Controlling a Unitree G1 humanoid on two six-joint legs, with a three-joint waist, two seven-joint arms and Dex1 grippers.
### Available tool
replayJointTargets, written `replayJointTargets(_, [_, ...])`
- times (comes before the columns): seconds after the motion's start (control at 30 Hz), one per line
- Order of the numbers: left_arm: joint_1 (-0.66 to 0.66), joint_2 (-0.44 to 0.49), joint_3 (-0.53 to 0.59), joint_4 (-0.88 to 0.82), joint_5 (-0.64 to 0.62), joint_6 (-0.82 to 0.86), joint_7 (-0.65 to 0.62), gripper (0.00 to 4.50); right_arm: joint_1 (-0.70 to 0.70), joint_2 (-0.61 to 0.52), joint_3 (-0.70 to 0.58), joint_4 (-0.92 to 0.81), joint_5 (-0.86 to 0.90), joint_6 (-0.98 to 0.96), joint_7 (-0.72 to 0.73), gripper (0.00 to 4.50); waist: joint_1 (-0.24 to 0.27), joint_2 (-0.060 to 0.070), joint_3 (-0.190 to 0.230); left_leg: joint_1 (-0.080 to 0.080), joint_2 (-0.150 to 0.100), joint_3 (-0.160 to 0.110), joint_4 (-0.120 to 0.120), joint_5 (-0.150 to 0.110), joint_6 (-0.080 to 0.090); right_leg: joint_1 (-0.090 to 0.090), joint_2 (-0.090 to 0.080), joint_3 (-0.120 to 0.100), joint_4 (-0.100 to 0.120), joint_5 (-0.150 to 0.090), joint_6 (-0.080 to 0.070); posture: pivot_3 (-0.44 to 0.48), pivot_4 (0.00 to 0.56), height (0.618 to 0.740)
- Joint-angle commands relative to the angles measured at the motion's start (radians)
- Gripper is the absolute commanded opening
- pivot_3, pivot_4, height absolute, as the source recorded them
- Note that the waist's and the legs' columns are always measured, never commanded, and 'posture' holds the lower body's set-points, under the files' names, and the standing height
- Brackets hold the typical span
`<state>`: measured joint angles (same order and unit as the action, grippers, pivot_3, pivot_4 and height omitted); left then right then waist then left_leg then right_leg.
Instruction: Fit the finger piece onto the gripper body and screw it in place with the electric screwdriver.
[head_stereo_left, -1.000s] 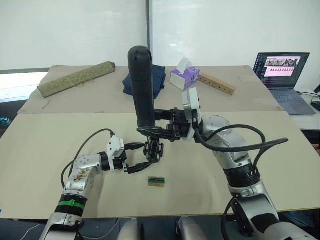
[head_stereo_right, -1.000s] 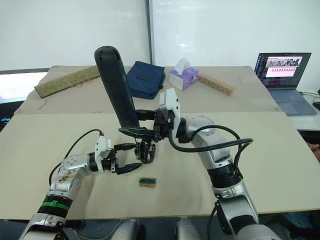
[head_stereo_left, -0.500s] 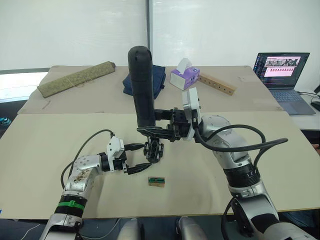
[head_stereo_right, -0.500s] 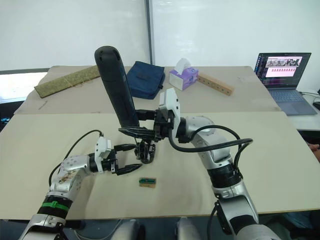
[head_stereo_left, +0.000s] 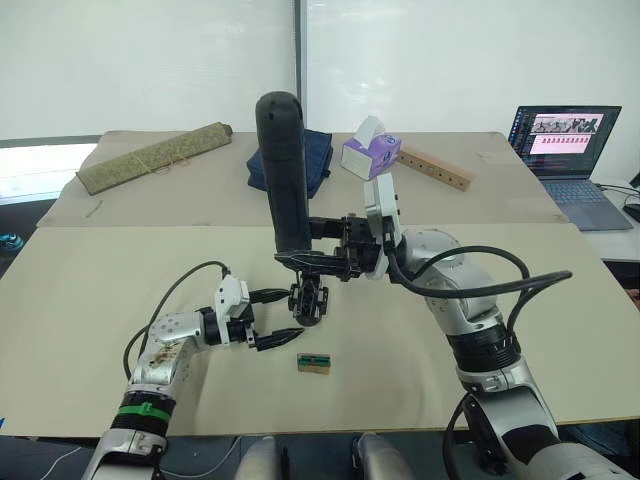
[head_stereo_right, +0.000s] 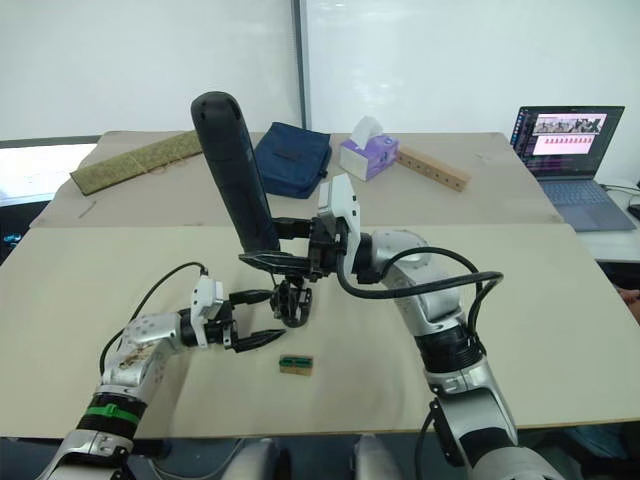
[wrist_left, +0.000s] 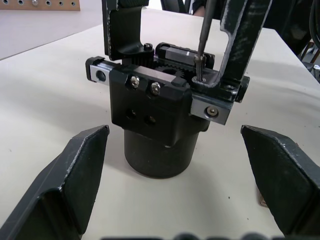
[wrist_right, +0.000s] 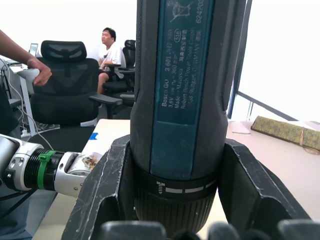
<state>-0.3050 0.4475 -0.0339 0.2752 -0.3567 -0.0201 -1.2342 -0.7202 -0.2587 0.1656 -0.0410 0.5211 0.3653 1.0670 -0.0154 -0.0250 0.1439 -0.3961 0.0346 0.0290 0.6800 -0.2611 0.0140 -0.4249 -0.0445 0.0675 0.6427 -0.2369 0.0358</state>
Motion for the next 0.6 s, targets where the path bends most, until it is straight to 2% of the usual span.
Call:
replayJointTargets(0.03, [-0.015,-0.001,0.011,-0.006,-0.008,-0.024,0.0,4.5,-0.03,0.002,-0.029,-0.026,0.012,-0.03,0.002,1.9,0.0,0.0,0.0,0.0,0.0,0.0,0.0,0.0,0.0,0.0,0.0,0.0,0.0,0.0,0.0,0.0,0.15,0.74])
replayJointTargets(0.6, [-0.018,0.004,0.002,-0.01,0.012,-0.017,0.026,4.5,-0.005,0.021,-0.009,-0.042,0.003,-0.029,-0.006,1.9,0.0,0.0,0.0,0.0,0.0,-0.001,0.0,0.0,0.0,0.0,0.0,0.0,0.0,0.0,0.0,0.0,0.15,0.74])
